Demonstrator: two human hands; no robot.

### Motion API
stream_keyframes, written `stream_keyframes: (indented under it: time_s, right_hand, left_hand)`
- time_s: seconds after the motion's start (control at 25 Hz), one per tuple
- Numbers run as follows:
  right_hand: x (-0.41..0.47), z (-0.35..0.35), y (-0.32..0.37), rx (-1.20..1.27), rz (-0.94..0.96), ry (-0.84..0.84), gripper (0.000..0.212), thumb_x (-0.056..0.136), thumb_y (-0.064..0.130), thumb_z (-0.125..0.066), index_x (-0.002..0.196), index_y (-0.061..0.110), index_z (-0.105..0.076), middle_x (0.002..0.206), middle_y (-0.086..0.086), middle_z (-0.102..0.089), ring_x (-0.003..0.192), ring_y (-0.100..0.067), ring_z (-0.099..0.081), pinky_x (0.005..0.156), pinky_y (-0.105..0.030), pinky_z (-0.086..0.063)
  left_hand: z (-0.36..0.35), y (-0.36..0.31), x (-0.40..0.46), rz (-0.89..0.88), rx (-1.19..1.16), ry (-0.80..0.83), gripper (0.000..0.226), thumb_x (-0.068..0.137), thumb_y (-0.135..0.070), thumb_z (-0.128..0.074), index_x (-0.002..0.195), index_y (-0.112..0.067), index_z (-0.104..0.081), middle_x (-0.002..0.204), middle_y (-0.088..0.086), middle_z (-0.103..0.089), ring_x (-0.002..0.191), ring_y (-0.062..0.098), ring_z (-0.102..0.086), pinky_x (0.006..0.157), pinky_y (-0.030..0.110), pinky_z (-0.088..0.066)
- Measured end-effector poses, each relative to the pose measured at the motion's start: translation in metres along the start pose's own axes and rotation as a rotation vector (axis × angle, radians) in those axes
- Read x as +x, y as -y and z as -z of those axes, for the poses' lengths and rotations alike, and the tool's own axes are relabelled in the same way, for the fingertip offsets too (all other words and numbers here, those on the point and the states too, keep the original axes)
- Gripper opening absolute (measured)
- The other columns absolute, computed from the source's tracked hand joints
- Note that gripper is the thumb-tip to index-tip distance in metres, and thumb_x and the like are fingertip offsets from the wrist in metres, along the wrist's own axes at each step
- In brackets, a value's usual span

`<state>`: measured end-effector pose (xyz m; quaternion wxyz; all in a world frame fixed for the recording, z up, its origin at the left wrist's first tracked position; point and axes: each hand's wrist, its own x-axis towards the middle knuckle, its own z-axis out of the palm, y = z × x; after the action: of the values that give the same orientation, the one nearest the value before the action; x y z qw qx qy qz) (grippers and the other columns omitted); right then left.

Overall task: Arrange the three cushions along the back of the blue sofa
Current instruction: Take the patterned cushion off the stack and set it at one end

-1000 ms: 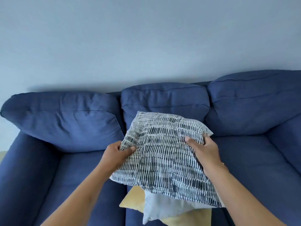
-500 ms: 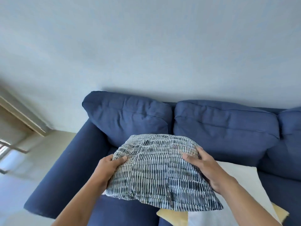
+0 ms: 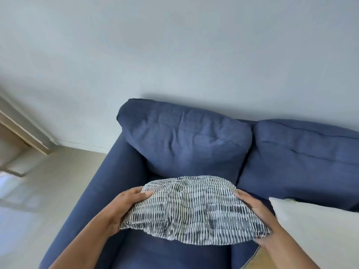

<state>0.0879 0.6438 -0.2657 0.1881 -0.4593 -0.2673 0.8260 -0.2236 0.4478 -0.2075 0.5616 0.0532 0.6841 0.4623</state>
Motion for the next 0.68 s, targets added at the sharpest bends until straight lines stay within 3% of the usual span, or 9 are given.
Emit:
stream_keyframes:
  time_s: [0.16, 0.24, 0.28, 0.36, 0.44, 0.52, 0.6, 0.68]
  right_hand:
    - [0.041, -0.021, -0.024, 0.007, -0.033, -0.134, 0.026, 0.096, 0.002, -0.06, 0.118, 0.009, -0.072, 0.097, -0.016, -0.081, 0.073, -0.028, -0.079, 0.056, -0.034, -0.063]
    - [0.071, -0.021, -0.031, -0.016, -0.081, -0.209, 0.031, 0.095, 0.0, -0.062, 0.122, 0.013, -0.069, 0.105, -0.015, -0.079, 0.07, -0.025, -0.08, 0.052, -0.033, -0.061]
    - [0.09, -0.019, -0.033, -0.027, -0.107, -0.232, 0.036, 0.094, 0.001, -0.064, 0.127, 0.015, -0.068, 0.113, -0.016, -0.078, 0.074, -0.026, -0.08, 0.053, -0.032, -0.061]
    - [0.125, -0.014, -0.04, -0.061, -0.14, -0.269, 0.037, 0.093, 0.006, -0.069, 0.129, 0.014, -0.071, 0.116, -0.017, -0.078, 0.079, -0.027, -0.078, 0.058, -0.033, -0.06]
    - [0.155, -0.012, -0.049, -0.07, -0.19, -0.312, 0.028, 0.092, 0.015, -0.073, 0.12, 0.01, -0.077, 0.097, -0.014, -0.08, 0.073, -0.027, -0.073, 0.06, -0.032, -0.058]
    - [0.179, -0.007, -0.054, -0.083, -0.244, -0.342, 0.018, 0.093, 0.019, -0.072, 0.104, 0.006, -0.079, 0.077, -0.01, -0.076, 0.065, -0.024, -0.069, 0.057, -0.033, -0.057]
    - [0.198, -0.001, -0.056, -0.06, -0.243, -0.354, 0.015, 0.096, 0.019, -0.066, 0.099, 0.008, -0.076, 0.085, -0.011, -0.074, 0.075, -0.027, -0.07, 0.064, -0.038, -0.06]
    - [0.214, 0.002, -0.055, 0.042, -0.202, -0.387, 0.017, 0.095, 0.02, -0.06, 0.102, 0.01, -0.073, 0.104, -0.015, -0.073, 0.097, -0.034, -0.069, 0.081, -0.049, -0.059]
  left_hand:
    - [0.033, -0.014, 0.057, 0.057, 0.049, 0.068, 0.04, 0.09, -0.013, -0.071, 0.129, -0.014, -0.071, 0.122, 0.021, -0.078, 0.103, 0.037, -0.077, 0.079, 0.041, -0.065]
    - [0.04, -0.017, 0.089, 0.113, 0.066, 0.076, 0.039, 0.087, -0.015, -0.071, 0.126, -0.014, -0.075, 0.124, 0.02, -0.077, 0.105, 0.034, -0.074, 0.083, 0.041, -0.062]
    - [0.042, -0.017, 0.11, 0.141, 0.068, 0.06, 0.036, 0.088, -0.016, -0.07, 0.124, -0.015, -0.076, 0.122, 0.018, -0.078, 0.106, 0.034, -0.073, 0.085, 0.042, -0.059]
    - [0.046, -0.013, 0.153, 0.174, 0.058, -0.016, 0.027, 0.094, -0.019, -0.067, 0.119, -0.018, -0.075, 0.105, 0.009, -0.079, 0.091, 0.025, -0.07, 0.078, 0.039, -0.054]
    - [0.045, -0.003, 0.196, 0.203, 0.015, -0.088, 0.021, 0.095, -0.023, -0.069, 0.116, -0.021, -0.072, 0.088, 0.001, -0.075, 0.078, 0.017, -0.066, 0.071, 0.035, -0.053]
    - [0.039, 0.009, 0.23, 0.235, -0.035, -0.11, 0.019, 0.094, -0.028, -0.071, 0.112, -0.022, -0.072, 0.084, 0.0, -0.074, 0.076, 0.016, -0.066, 0.073, 0.035, -0.055]
    - [0.033, 0.016, 0.249, 0.185, -0.122, -0.113, 0.017, 0.094, -0.037, -0.07, 0.103, -0.022, -0.072, 0.086, -0.001, -0.072, 0.078, 0.016, -0.066, 0.079, 0.035, -0.055]
    - [0.03, 0.017, 0.259, 0.078, -0.195, -0.099, 0.033, 0.091, -0.053, -0.069, 0.102, -0.023, -0.074, 0.095, -0.002, -0.073, 0.088, 0.016, -0.068, 0.091, 0.038, -0.055]
